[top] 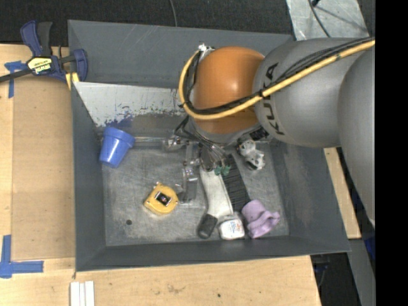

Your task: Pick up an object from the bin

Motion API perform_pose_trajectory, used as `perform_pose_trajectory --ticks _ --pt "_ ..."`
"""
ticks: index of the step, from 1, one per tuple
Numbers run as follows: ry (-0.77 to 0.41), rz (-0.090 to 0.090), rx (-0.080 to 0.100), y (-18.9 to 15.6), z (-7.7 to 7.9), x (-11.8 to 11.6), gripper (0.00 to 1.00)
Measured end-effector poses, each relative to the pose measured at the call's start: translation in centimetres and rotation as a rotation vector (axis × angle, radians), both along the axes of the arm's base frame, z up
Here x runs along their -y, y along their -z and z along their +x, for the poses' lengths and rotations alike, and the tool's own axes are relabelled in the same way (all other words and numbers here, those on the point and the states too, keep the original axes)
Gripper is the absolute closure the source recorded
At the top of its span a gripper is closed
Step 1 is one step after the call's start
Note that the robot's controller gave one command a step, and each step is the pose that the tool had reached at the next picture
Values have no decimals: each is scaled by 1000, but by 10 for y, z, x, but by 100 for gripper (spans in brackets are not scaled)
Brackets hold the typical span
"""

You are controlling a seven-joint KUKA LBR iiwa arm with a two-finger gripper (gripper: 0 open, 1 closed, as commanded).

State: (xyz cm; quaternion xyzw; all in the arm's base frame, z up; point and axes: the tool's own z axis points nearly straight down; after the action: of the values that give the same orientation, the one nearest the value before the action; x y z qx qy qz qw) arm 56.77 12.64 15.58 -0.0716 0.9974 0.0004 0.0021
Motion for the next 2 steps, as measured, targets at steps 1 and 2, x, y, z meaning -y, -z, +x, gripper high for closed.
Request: perform_pose_trajectory --ticks 1,2 --pt "9 0 -3 9 -4 3 0" --pt "-159 1 10 82 -49 39 100"
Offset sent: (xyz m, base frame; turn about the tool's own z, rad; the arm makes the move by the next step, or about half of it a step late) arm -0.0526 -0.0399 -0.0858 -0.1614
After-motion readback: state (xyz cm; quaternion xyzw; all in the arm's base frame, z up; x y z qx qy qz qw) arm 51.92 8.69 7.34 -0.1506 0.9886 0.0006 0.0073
